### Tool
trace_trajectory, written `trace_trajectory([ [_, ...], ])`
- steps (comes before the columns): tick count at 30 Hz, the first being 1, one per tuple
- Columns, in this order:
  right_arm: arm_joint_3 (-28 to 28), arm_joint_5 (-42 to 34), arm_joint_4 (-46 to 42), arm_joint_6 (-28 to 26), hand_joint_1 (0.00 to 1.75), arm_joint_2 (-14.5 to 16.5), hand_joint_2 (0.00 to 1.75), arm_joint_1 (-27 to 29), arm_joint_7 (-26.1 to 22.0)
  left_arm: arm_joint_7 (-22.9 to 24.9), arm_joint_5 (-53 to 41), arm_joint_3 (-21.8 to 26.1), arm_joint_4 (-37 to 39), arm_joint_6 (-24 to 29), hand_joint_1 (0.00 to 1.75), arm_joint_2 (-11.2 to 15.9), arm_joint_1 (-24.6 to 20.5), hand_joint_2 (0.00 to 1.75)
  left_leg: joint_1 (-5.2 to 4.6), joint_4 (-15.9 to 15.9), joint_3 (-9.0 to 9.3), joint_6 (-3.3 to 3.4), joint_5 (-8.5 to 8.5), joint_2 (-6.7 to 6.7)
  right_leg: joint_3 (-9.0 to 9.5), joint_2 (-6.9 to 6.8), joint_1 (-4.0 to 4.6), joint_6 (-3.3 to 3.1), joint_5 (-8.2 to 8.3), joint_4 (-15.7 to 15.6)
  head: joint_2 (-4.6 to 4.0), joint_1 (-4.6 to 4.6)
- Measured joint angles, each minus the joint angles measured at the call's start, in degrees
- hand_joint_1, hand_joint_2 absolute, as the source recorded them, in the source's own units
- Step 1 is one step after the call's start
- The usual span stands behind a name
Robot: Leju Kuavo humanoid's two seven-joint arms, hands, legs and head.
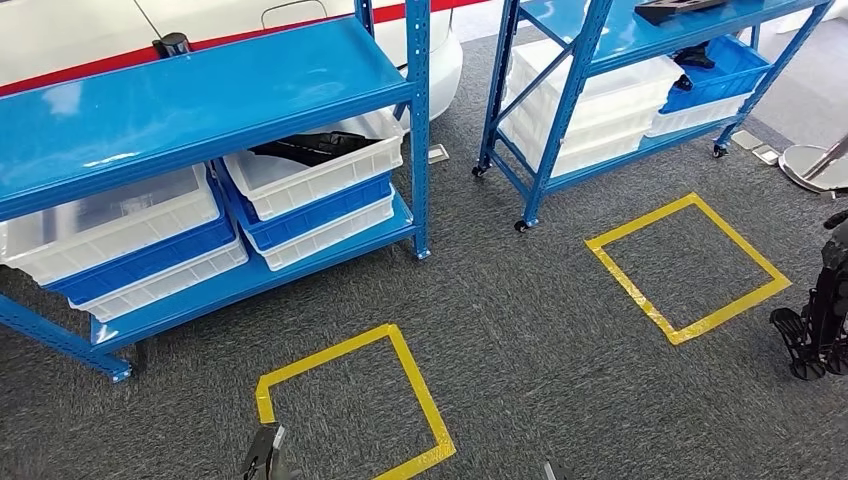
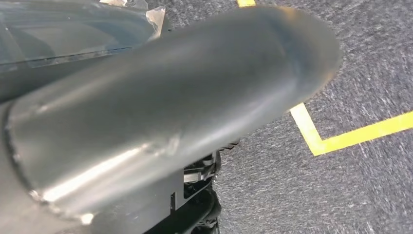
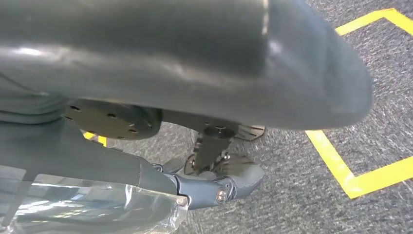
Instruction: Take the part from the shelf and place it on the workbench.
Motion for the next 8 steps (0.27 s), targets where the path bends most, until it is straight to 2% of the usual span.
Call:
trace_trajectory([
  [2,0.0,0.0,0.0,-0.3,0.0,0.2,0.0,-0.1,-0.1,0.0,0.0,0.0,0.0,0.1,0.0,0.1,0.1,0.0,0.16,0.1,-0.39,-0.57,-0.02,-0.54,0.16,-1.16,0.04,-0.63,0.24,-0.1,0.0,-0.02],
  [3,0.0,0.0,0.0,-0.4,0.0,0.3,0.0,-0.1,-0.2,0.0,0.0,0.0,0.0,0.1,0.0,0.2,0.2,0.0,0.13,0.8,-0.74,-0.85,-0.56,0.39,0.21,-1.77,-0.04,-1.0,0.29,-0.2,0.0,-0.14],
  [4,0.1,0.0,0.0,-0.3,0.0,0.4,0.0,-0.1,-0.3,0.0,0.0,0.0,0.0,0.1,0.0,0.2,0.2,0.0,0.11,2.5,-1.53,-1.13,-1.68,1.94,0.28,-2.47,-0.14,-1.43,0.29,-0.3,0.0,-0.4],
  [6,0.2,0.1,0.0,0.1,0.0,0.5,0.0,0.1,-0.4,0.0,0.0,0.0,0.0,0.1,0.0,0.2,0.1,0.0,0.15,9.0,-4.71,-1.65,-5.32,5.75,0.41,-4.11,0.02,-2.17,0.11,-0.4,0.0,-0.91],
  [7,0.2,0.1,0.0,0.3,0.0,0.4,0.0,0.3,-0.5,-0.2,0.0,0.0,0.0,0.1,0.0,0.2,0.1,0.0,0.3,12.8,-6.63,-1.87,-6.92,6.75,0.43,-5.03,0.15,-2.37,0.01,-0.4,0.0,-1.04],
  [8,0.3,0.1,0.0,0.4,0.0,0.4,0.0,0.4,-0.5,-0.2,0.0,0.0,0.0,0.1,0.0,0.2,0.0,0.0,0.38,14.9,-7.69,-1.96,-7.8,7.14,0.43,-5.52,0.23,-2.43,-0.04,-0.4,0.0,-1.04],
])
